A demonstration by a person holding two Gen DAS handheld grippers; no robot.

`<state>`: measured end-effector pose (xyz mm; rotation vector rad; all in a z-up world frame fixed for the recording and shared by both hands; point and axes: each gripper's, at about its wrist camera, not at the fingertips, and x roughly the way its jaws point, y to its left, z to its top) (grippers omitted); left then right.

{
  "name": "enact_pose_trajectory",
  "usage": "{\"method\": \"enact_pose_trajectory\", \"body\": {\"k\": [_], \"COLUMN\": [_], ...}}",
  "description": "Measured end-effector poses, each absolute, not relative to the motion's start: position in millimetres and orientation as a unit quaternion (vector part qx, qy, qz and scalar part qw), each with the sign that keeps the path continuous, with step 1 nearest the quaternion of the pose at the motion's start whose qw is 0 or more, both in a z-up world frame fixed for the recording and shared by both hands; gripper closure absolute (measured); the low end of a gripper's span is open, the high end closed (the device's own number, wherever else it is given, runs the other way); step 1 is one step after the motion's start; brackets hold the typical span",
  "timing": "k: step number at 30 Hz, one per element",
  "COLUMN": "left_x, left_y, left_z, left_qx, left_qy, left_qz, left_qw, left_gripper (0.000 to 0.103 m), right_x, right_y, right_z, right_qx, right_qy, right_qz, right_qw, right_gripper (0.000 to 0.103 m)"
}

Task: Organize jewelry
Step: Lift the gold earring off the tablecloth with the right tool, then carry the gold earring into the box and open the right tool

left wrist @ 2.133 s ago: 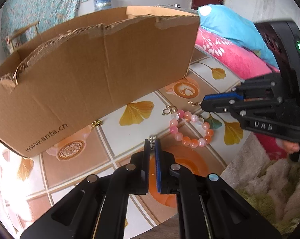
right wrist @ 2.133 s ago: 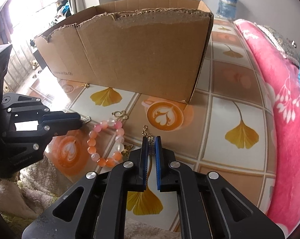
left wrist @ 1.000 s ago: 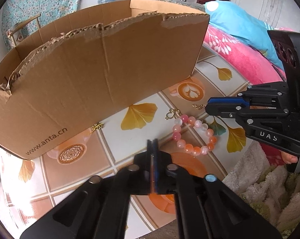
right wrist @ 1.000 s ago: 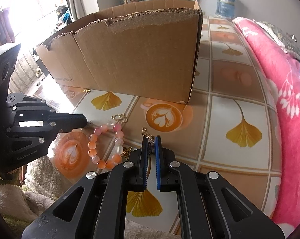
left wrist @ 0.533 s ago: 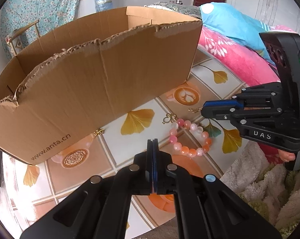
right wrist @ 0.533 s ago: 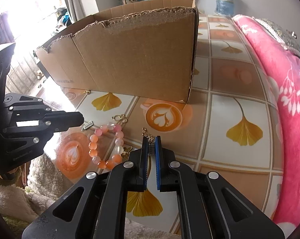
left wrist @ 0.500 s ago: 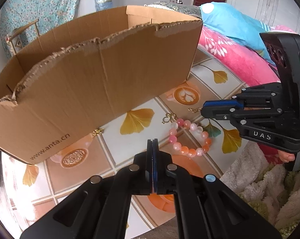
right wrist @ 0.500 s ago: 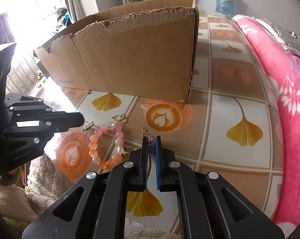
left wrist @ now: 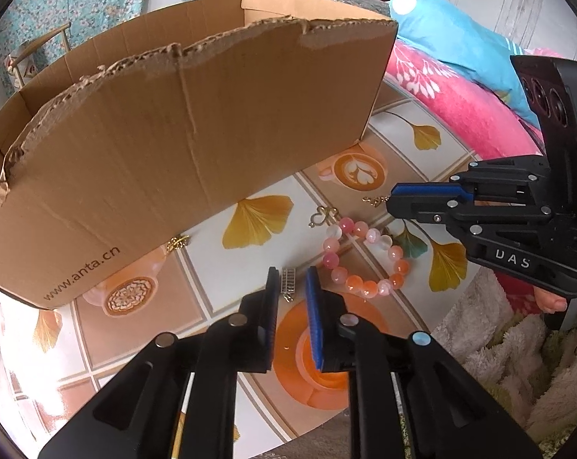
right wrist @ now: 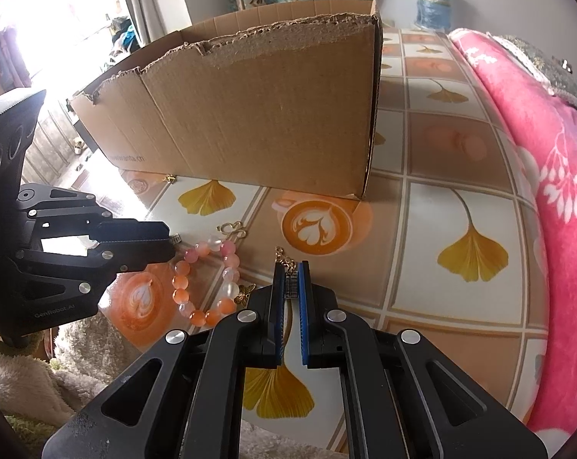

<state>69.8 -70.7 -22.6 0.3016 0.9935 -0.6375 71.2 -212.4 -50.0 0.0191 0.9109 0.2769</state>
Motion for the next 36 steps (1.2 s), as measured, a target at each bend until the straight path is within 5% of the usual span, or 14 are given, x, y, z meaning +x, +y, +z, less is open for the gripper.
{"method": "enact_pose_trajectory", "body": {"k": [5,36], "left_x": [70.1,50.2], "left_y": [-72.2,-49.6], "left_z": [-23.6,51.3], "left_qx": [0.161,0.132], "left_qy": [0.461,0.332], "left_qz": [-0.294,-0.304], "left_qw": [0.822,0.883], "left_gripper": [0.098,0.099], "right_x": [71.2,52.4], "right_y": [-212.3,-217.5], "right_z": [-50.8,2.6], "right_qx": [0.011,-0.015], "right_qy": [0.437,0.358], "right_qz": [0.134,0.099], "right_qw": [0.89,0.928], "right_gripper": [0.098,0.098]}}
